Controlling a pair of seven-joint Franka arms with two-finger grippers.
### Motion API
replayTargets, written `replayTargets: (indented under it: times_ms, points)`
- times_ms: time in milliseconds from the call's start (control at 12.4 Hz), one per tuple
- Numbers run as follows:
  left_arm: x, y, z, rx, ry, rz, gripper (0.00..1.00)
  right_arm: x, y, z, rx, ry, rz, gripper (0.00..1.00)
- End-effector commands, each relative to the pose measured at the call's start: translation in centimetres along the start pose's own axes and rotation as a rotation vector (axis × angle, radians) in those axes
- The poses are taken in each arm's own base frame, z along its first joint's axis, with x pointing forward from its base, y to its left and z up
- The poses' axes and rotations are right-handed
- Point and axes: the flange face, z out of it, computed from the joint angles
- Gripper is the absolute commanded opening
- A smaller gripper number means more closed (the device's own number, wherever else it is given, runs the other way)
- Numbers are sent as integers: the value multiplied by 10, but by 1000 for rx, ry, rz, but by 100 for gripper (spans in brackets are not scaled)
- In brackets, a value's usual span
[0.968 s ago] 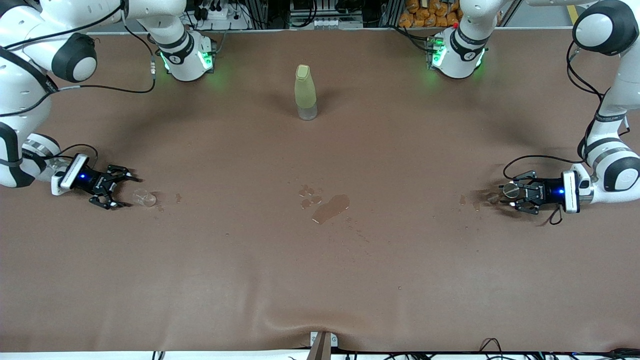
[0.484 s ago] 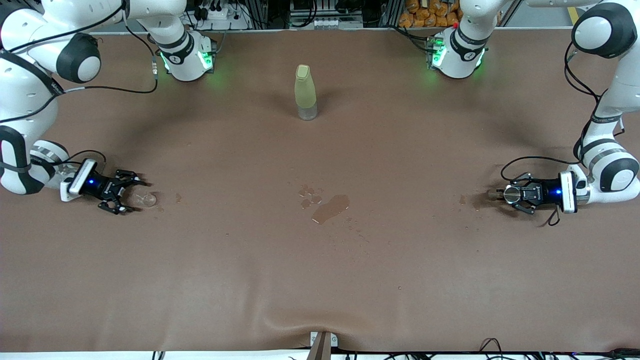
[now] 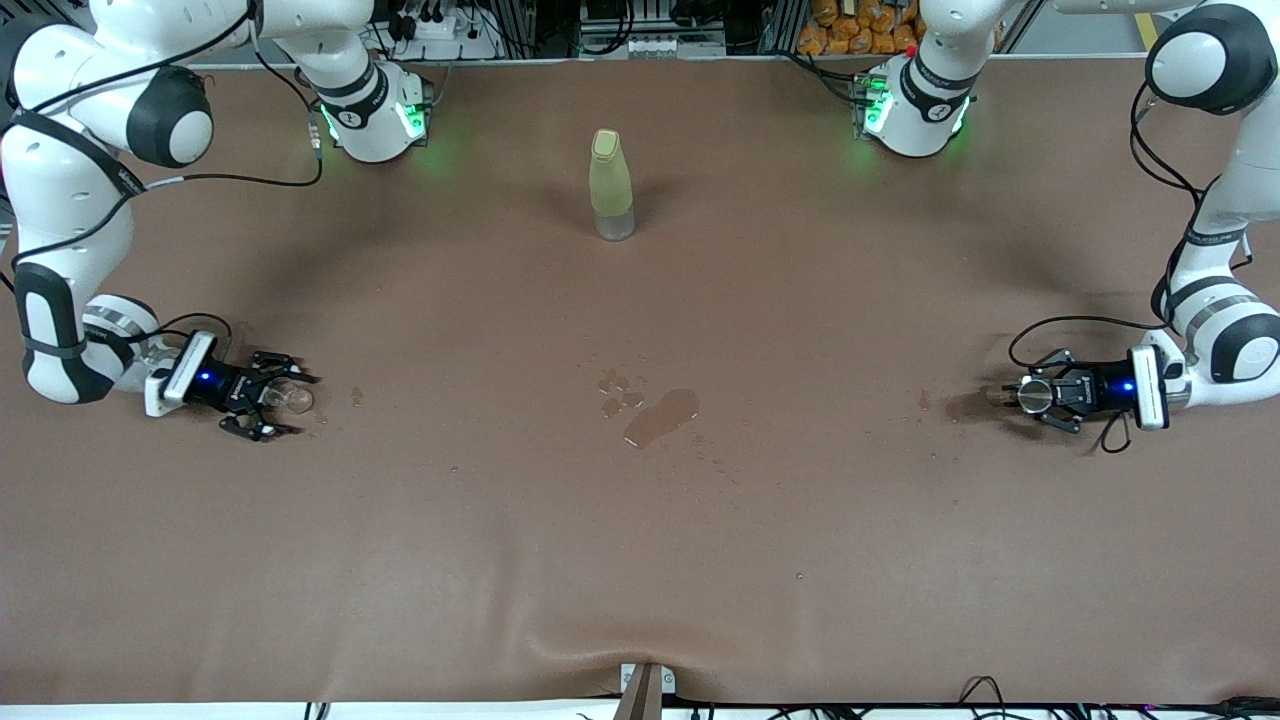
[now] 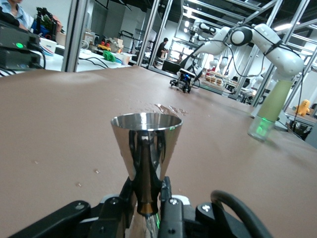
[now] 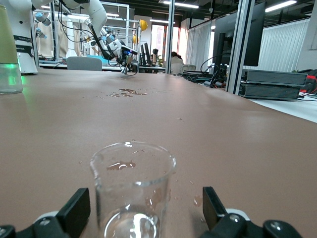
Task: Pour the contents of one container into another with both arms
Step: 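Carry the jigger with the left gripper toward the beaker in the right gripper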
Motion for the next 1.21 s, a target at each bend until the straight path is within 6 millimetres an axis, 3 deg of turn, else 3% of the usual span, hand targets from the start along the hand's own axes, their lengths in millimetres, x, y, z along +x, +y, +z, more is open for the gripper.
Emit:
replayTargets:
  times_ms: [0, 81, 242, 323, 565, 726, 887, 1129]
  points:
    - [46, -13, 5, 0, 16, 76, 0, -13, -10, 13, -13, 14, -249, 100]
    - [59, -19, 8, -3, 18, 100, 0, -13, -10, 17, -11, 19, -248, 82]
    - [75, -26, 34, -25, 55, 105, 0, -12, -9, 23, -6, 28, -251, 47]
    - [84, -30, 49, -35, 65, 74, 0, -12, -9, 24, -5, 33, -250, 35]
    - [109, -38, 84, -66, 37, 61, 0, -10, -7, 39, 13, 53, -221, 22]
    - [142, -41, 86, -22, 63, 97, 0, -5, -5, 55, 31, 81, -185, 15]
    - [152, -48, 123, -21, 37, 108, 0, 2, -3, 70, 54, 108, -153, 8]
    - [171, -54, 212, -44, -20, 134, 0, 23, 5, 100, 107, 150, -119, 0]
